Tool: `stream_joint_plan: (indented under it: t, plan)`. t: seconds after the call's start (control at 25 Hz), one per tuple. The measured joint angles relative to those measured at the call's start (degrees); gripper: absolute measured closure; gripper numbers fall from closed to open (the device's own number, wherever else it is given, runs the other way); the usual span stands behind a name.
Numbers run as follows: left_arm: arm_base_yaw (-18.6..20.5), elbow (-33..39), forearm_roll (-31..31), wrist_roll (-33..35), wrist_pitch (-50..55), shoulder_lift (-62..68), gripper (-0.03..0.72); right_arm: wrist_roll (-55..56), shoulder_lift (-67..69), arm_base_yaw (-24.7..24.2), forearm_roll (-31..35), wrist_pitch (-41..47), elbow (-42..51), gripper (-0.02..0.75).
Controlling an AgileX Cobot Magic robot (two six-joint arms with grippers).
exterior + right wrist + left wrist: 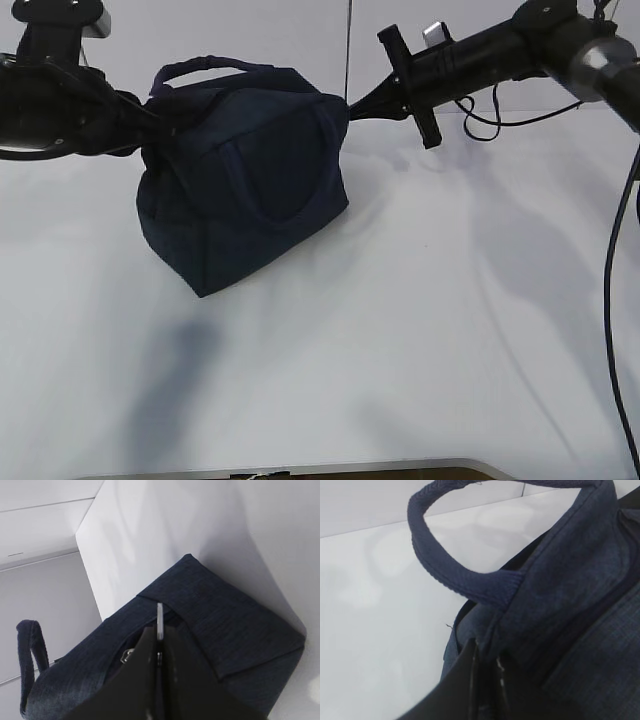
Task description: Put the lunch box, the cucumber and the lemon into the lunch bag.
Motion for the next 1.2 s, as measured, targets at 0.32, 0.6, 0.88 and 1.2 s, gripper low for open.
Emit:
stream_joint_plan:
  t: [0.32,0.6,0.88,1.2]
  plan:
    - [0.0,0.0,0.0,0.0,0.2,0.0,0.701,5.4,0.4,-0.1,4.5,0.0,-0.4,0.733]
    - [0.0,0.0,-0.1,0.0,0.3,0.0,0.701,7.7,0.5,-0.2,7.2,0.0,-0.4,0.733]
    - [0.0,0.0,-0.1,0.0,0.4,0.0,0.701,7.9,1.7,-0.2,7.4,0.0,-0.7,0.733]
    - [0.0,0.0,-0.1,0.0,0.5,0.0,0.701,6.9,4.4,-0.2,6.5,0.0,-0.8,0.733]
